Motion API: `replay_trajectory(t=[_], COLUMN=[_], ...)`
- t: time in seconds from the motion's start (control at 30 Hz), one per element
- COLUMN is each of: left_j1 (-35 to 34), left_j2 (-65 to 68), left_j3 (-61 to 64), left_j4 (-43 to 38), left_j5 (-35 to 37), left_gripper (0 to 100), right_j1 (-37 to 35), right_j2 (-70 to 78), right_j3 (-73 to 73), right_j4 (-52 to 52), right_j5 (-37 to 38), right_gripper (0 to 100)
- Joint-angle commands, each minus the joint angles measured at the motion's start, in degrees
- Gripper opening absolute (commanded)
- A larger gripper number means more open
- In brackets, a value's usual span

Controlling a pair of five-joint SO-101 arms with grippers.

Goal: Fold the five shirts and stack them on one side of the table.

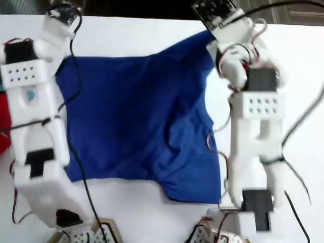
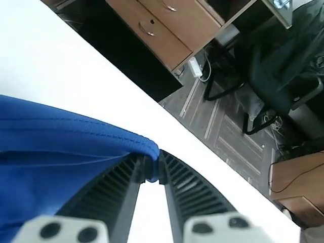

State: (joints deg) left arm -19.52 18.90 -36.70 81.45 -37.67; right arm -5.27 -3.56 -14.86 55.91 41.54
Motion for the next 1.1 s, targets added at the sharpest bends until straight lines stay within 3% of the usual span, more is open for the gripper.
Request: replay_trajectory(t=[0.0, 0.2, 0.37, 0.63, 1.07], left_j1=[0.53, 0.53, -1.49, -1.41, -1.67], left_j2=[7.12, 16.70, 13.98, -2.81, -28.04], left_j3=[-15.08, -29.32, -26.59, 2.15, 41.19], left_j4=[3.52, 21.36, 21.19, 20.92, 13.01], left_j5=[-0.44, -0.79, -2.73, -5.63, -6.15], left_gripper=[3, 3, 3, 3, 3], right_j1=[-0.13, -0.31, -0.31, -3.12, -4.53], right_j2=[6.55, 10.42, 7.87, 0.57, -21.76], right_j3=[-6.24, -12.13, -14.77, -13.63, 21.89], right_j4=[-2.59, 16.31, 29.85, 42.15, 36.53], right_j5=[-0.09, -0.18, 0.00, -0.26, 0.18], right_gripper=[2.1, 2.1, 2.1, 2.1, 2.1])
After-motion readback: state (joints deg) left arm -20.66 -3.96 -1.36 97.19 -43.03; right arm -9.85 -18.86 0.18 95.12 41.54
